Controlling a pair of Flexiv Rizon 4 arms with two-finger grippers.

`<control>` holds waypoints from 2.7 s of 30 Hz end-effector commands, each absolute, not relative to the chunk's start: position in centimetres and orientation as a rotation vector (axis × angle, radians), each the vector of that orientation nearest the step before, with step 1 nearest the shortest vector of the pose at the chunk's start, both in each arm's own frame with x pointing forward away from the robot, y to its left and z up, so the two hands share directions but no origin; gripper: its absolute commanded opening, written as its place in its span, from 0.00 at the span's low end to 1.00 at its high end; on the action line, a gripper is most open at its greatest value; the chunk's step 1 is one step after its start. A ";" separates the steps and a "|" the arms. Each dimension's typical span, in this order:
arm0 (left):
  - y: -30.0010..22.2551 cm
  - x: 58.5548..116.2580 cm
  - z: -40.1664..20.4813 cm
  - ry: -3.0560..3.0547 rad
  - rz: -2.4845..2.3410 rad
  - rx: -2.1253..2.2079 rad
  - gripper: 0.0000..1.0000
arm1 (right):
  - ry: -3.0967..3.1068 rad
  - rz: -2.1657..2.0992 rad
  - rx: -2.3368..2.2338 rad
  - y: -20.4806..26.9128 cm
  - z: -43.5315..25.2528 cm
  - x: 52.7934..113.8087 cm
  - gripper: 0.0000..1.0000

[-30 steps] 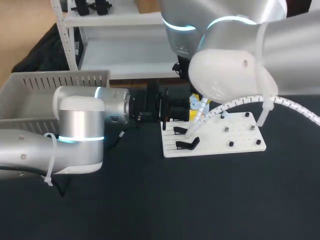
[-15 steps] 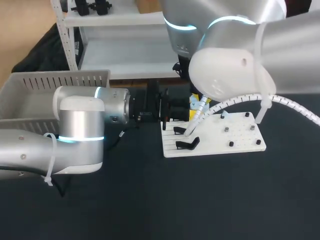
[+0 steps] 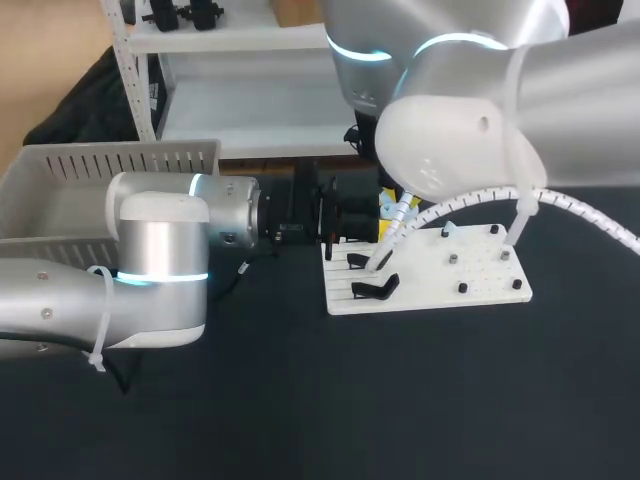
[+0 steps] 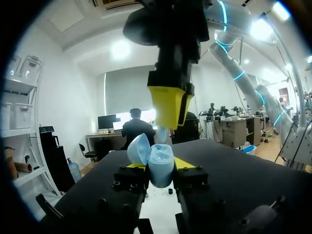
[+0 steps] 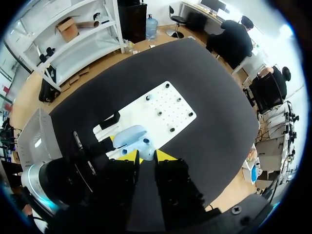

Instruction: Pick up each earbud case from the left stands, insert the matching earbuds, close the lid, and place the case in the box.

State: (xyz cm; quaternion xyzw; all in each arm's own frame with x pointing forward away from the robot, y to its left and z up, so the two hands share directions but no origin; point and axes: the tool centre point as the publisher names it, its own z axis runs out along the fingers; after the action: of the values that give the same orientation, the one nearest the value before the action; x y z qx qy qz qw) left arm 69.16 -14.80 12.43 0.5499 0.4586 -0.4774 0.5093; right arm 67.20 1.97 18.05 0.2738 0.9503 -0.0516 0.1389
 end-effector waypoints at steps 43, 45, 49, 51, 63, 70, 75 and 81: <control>-14.8 69.2 12.3 1.101 -1.150 1.323 0.00 | 2.779 -0.193 0.789 1.8 16.5 67.9 0.16; -14.8 69.2 12.3 1.101 -1.150 1.323 0.00 | 2.780 -0.191 0.788 1.9 16.6 67.8 0.18; -14.8 69.2 12.3 1.101 -1.150 1.323 0.00 | 2.777 -0.183 0.788 1.8 16.9 67.8 0.29; -14.8 69.2 12.3 1.101 -1.150 1.323 0.00 | 2.775 -0.175 0.792 1.7 17.0 67.6 0.29; -14.8 69.2 12.3 1.101 -1.150 1.323 0.00 | 2.736 -0.005 0.780 -0.5 20.2 66.3 0.27; -14.8 69.2 12.3 1.101 -1.150 1.323 0.00 | 2.710 0.157 0.685 -4.2 22.2 67.7 0.36; -14.8 69.2 12.3 1.101 -1.150 1.323 0.00 | 2.709 0.209 0.560 -7.0 22.0 69.5 0.44; -14.8 69.2 12.3 1.101 -1.150 1.323 0.00 | 2.725 0.198 0.440 -9.4 20.4 71.7 0.45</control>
State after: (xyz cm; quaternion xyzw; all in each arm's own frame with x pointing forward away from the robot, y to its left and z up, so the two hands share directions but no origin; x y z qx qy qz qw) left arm 69.16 -14.81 12.42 0.5499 0.4586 -0.4774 0.5094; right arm 71.14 -8.35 21.31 0.1720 0.9692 0.0135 0.1759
